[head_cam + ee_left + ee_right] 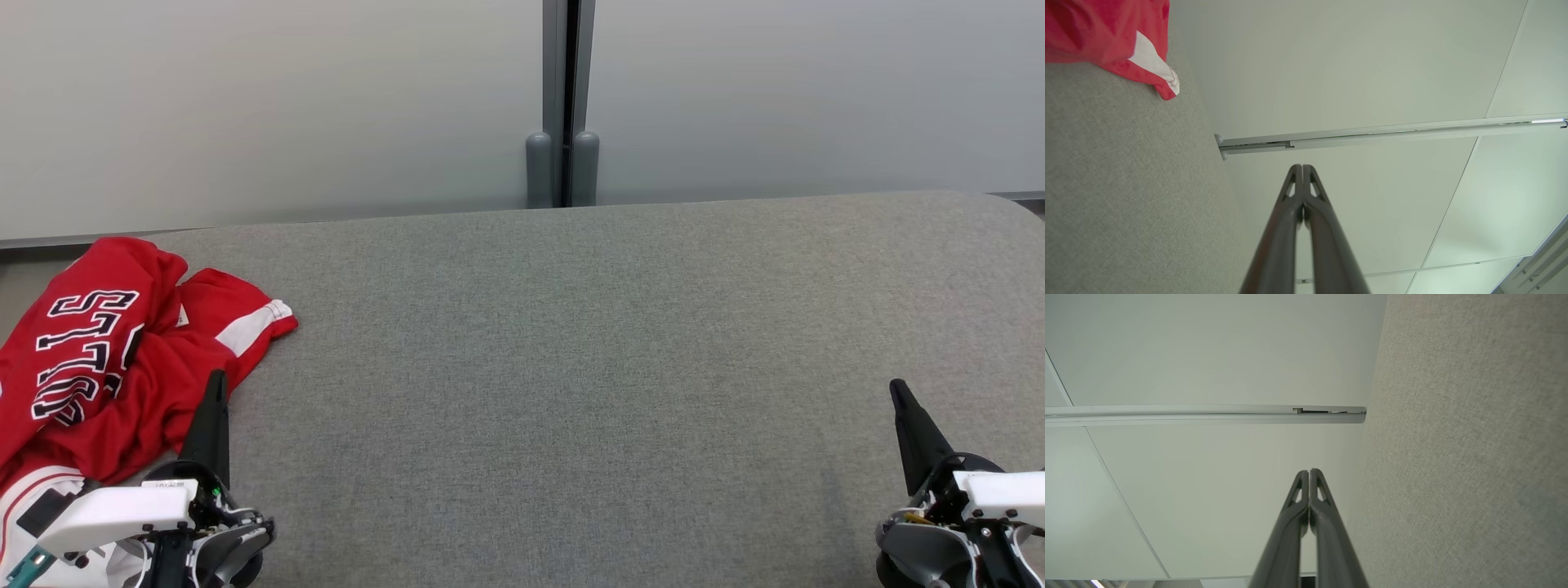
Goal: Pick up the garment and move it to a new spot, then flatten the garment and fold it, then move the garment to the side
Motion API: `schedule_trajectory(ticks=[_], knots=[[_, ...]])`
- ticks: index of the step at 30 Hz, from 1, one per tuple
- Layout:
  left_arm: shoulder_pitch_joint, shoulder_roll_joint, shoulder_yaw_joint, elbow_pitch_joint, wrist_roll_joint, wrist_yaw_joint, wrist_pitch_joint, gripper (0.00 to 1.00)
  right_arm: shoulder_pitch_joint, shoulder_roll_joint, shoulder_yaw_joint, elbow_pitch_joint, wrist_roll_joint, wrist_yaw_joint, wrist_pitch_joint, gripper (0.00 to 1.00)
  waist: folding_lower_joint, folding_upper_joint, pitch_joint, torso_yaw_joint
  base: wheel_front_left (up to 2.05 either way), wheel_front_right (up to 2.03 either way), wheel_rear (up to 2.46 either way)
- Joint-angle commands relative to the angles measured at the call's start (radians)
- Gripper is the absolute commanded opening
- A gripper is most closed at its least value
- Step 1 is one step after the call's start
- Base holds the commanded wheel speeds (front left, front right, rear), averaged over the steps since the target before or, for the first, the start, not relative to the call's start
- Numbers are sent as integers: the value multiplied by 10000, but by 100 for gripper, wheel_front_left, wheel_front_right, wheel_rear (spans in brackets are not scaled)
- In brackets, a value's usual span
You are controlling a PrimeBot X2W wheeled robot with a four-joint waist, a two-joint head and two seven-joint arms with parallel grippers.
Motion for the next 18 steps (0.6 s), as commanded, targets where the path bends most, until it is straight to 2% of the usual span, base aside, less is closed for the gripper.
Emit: schedule_trajectory(ticks=[1,10,11,18], knots=[[-107,56,34,-24,-6,-58,26,0,-74,-48,-3,-25,19,5,23,0,0,-1,0,0,0,0,0],[-107,56,34,-24,-6,-58,26,0,-74,-48,-3,-25,18,5,23,0,0,-1,0,0,0,0,0],[0,0,-1,1,1,0,-4,100,-2,2,3,-1,1,0,-2,100,0,-1,0,0,0,0,0],[269,-94,-165,143,47,15,-212,100,226,113,198,79,13,-12,-204,100,0,-1,6,10,0,0,0]])
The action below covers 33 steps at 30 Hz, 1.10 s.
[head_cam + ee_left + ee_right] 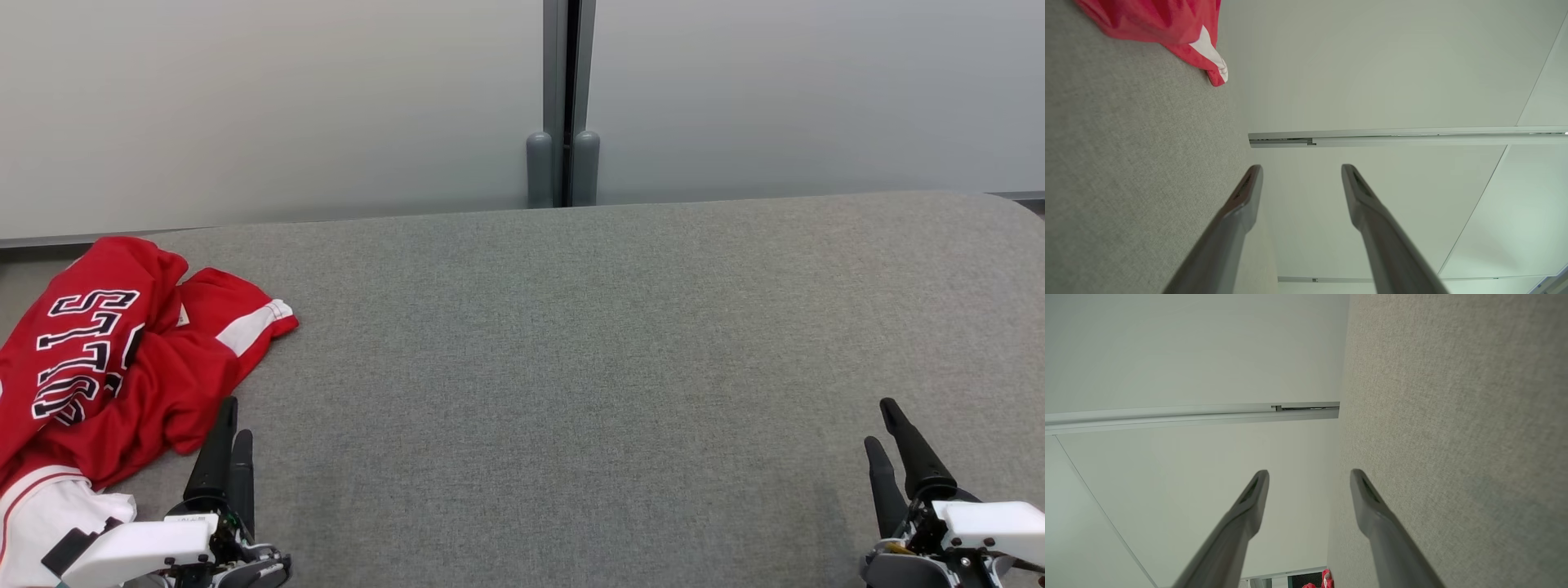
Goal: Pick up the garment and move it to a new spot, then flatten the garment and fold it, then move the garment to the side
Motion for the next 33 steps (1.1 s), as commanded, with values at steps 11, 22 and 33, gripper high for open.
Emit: schedule_trajectory(ticks=[11,22,33], knots=[[-295,110,-151,-670,543,-26,-618,100,-340,-102,489,-713,-184,35,-641,100,0,0,11,25,0,0,0],[-260,134,-230,-1167,3151,-29,-1129,100,-474,-132,994,-1396,-1798,39,-1155,100,0,0,16,41,0,0,0],[-243,146,-569,-1760,6062,327,-1508,100,-559,-181,1301,-1616,-4294,43,-1534,100,0,0,30,66,0,0,0]])
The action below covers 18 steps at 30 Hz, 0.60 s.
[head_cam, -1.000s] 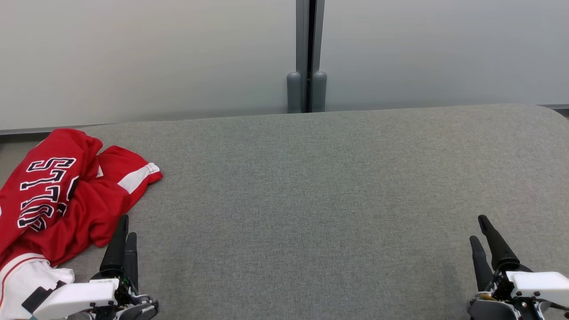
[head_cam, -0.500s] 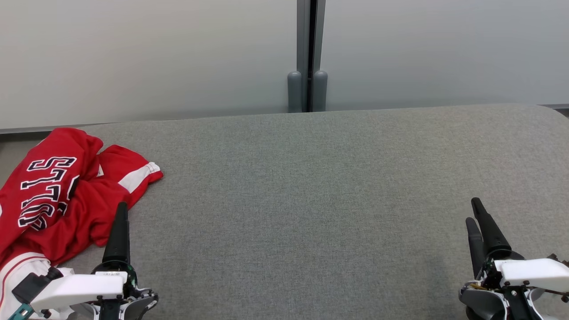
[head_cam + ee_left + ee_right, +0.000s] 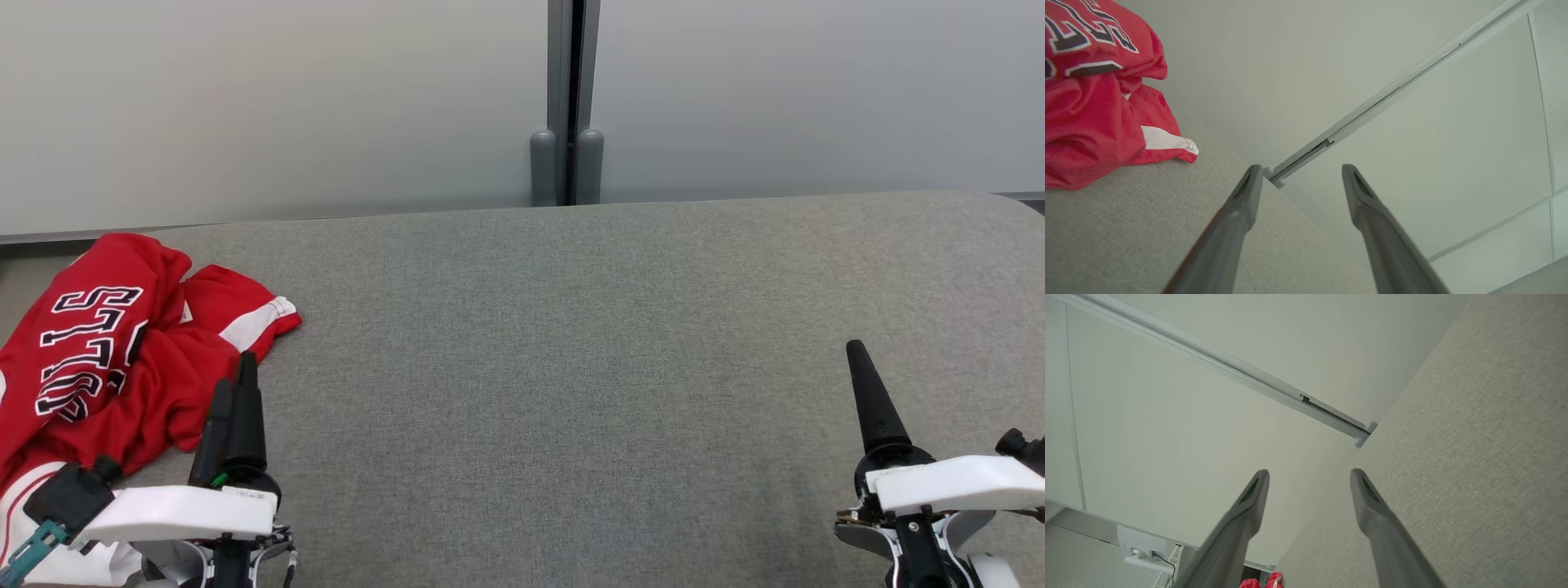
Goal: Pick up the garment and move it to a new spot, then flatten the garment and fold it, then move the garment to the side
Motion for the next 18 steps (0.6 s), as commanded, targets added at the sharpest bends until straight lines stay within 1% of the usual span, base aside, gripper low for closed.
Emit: schedule_trajectory(ticks=[1,4,9,13,18], knots=[[-231,77,-88,-225,529,69,-90,100,-240,-111,59,-212,-478,42,-115,100,0,0,4,3,0,0,0],[-204,82,-244,-230,1341,228,-192,100,-268,-131,115,-247,-1267,43,-221,100,0,0,13,10,0,0,0],[-196,89,-410,-153,2352,499,-364,100,-292,-202,351,-300,-2509,45,-390,100,0,0,21,21,0,0,0],[-199,94,-471,-132,2982,689,-492,100,-300,-264,496,-347,-3484,47,-522,100,0,0,25,31,0,0,0],[-200,99,-568,-166,3526,780,-645,100,-316,-289,601,-372,-4574,49,-680,100,0,0,26,56,0,0,0]])
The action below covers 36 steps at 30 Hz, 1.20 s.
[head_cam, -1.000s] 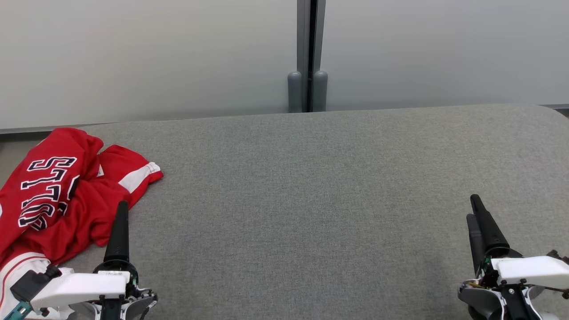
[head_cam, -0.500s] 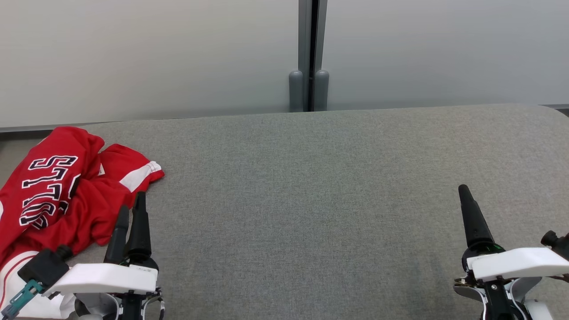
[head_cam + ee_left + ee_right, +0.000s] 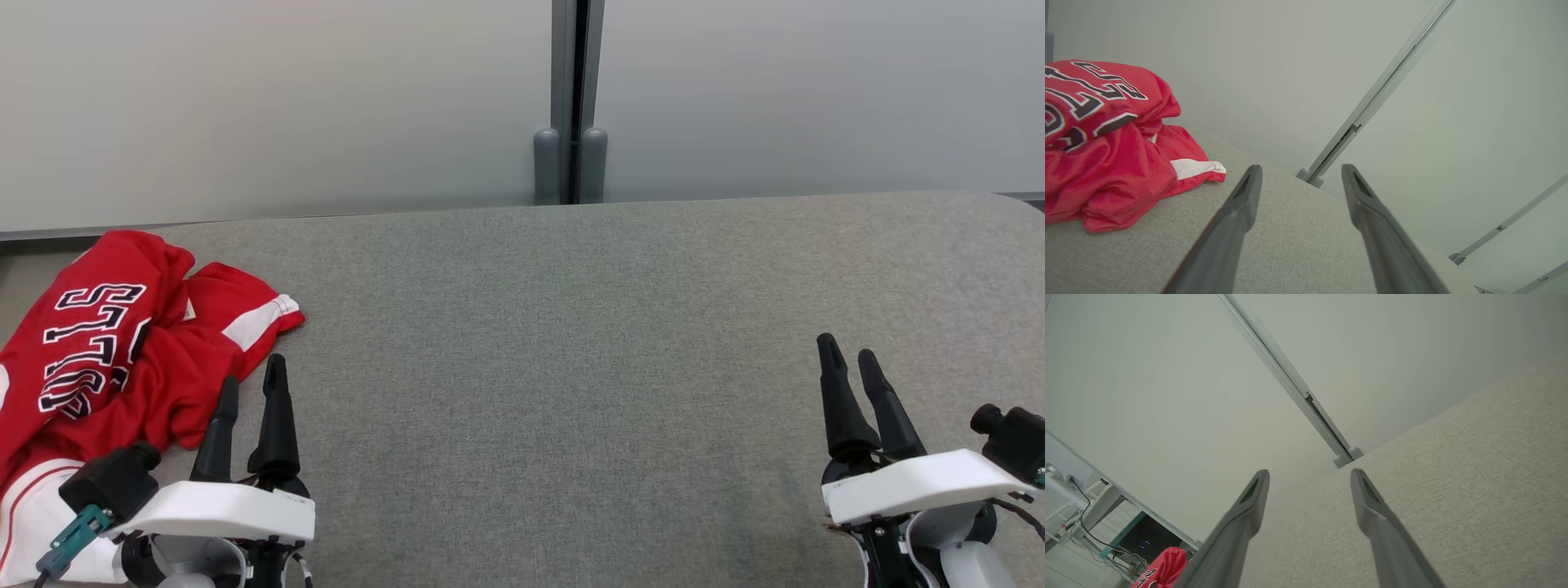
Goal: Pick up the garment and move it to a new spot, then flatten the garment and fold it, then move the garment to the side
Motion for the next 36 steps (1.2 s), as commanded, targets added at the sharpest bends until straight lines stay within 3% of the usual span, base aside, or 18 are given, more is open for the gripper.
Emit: schedule_trajectory(ticks=[1,16,36], knots=[[-201,71,-27,-165,320,34,-97,100,-260,-88,24,-150,-433,49,-138,100,-1,0,1,8,0,0,0],[-135,88,-224,-233,1989,167,-519,100,-319,11,145,150,-2587,54,-556,100,-1,0,22,75,0,0,0],[-137,105,-433,-335,3686,299,-961,100,-433,40,378,298,-4379,55,-1012,100,-1,0,90,108,0,0,0]])
